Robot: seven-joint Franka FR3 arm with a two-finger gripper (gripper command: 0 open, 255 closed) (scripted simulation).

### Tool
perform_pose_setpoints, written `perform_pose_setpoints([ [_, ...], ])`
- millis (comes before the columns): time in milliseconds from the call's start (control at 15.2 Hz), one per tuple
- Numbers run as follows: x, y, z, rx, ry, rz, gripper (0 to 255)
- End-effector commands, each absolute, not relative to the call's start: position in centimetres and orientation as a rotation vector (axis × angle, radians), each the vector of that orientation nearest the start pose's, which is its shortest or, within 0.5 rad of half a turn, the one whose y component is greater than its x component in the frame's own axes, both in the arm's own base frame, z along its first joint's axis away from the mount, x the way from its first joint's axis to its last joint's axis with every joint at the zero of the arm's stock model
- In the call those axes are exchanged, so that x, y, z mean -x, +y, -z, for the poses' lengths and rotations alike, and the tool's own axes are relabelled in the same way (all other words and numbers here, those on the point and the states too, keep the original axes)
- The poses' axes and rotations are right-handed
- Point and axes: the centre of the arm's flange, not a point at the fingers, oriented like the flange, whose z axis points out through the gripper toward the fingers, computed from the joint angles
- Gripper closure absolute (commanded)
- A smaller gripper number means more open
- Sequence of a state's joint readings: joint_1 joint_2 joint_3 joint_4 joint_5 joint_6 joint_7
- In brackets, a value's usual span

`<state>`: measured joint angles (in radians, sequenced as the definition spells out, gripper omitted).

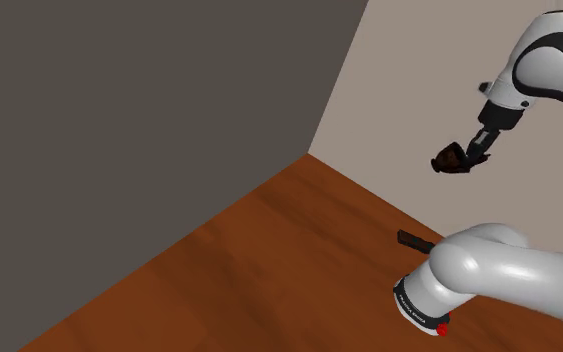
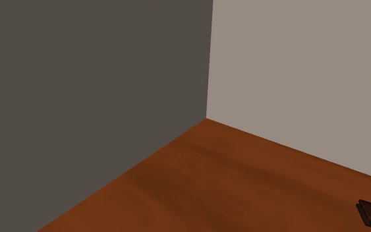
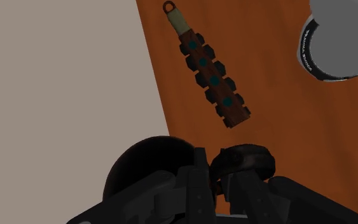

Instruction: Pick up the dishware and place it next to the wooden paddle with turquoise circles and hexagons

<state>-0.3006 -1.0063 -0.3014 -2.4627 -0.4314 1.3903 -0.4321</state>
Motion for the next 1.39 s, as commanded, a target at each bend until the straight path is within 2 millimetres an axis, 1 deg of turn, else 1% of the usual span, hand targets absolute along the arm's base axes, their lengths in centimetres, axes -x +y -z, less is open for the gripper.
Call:
perform_pose_setpoints([
  [0, -13.3, -21.1, -57.0, 3.246, 0.13, -0.259, 255],
  [1320, 12.5, -26.7, -57.1, 3.246, 0.13, -0.259, 255],
])
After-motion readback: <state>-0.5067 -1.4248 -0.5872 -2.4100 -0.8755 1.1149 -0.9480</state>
